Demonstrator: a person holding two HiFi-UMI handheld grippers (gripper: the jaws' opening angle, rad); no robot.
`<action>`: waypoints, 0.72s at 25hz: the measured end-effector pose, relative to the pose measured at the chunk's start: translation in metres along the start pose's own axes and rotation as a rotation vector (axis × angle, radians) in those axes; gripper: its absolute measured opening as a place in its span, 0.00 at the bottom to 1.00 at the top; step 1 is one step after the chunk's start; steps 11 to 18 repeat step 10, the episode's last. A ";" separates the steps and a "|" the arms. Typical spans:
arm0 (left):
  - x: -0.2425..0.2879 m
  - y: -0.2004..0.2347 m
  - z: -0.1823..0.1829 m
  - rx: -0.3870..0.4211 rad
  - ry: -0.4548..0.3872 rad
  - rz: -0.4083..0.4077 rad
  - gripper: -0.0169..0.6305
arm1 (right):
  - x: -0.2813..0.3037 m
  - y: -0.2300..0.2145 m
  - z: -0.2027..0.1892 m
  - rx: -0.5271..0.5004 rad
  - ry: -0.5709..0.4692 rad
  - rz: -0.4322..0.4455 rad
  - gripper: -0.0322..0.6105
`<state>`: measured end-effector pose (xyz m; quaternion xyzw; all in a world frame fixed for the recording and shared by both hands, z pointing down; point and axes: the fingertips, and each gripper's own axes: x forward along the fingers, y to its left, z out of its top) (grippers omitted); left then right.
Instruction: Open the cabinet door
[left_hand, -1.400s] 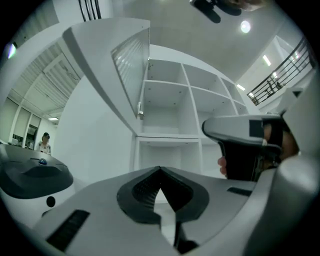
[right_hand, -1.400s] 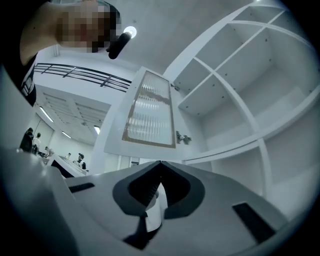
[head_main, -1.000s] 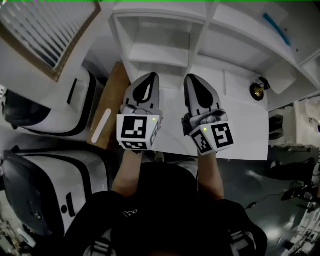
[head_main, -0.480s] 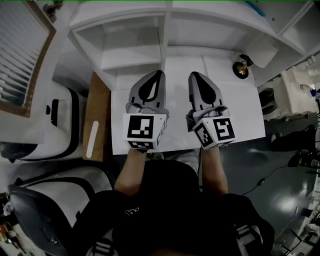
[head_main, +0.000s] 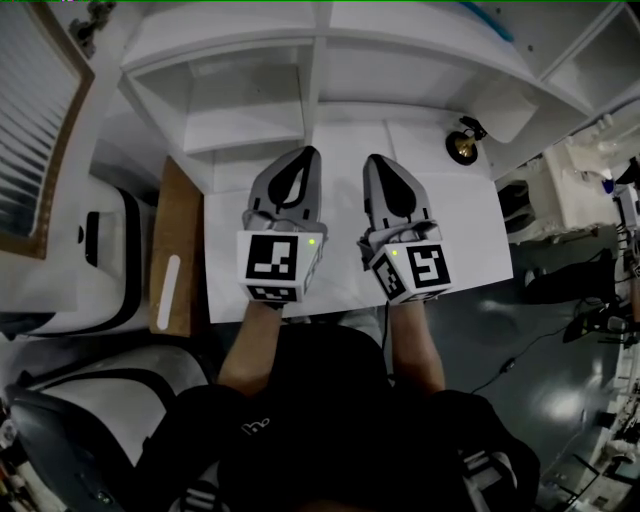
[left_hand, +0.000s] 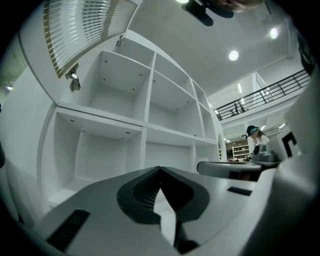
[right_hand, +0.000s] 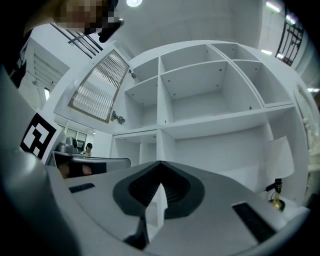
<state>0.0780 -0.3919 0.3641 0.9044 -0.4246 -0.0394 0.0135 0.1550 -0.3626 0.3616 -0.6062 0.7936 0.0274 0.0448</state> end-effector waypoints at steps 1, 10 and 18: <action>0.001 0.002 0.001 0.000 -0.002 0.002 0.03 | 0.001 0.000 0.000 0.001 -0.001 0.003 0.08; 0.002 0.016 0.002 0.006 -0.003 0.013 0.03 | 0.013 0.002 0.000 0.003 -0.005 0.011 0.08; 0.002 0.016 0.002 0.006 -0.003 0.013 0.03 | 0.013 0.002 0.000 0.003 -0.005 0.011 0.08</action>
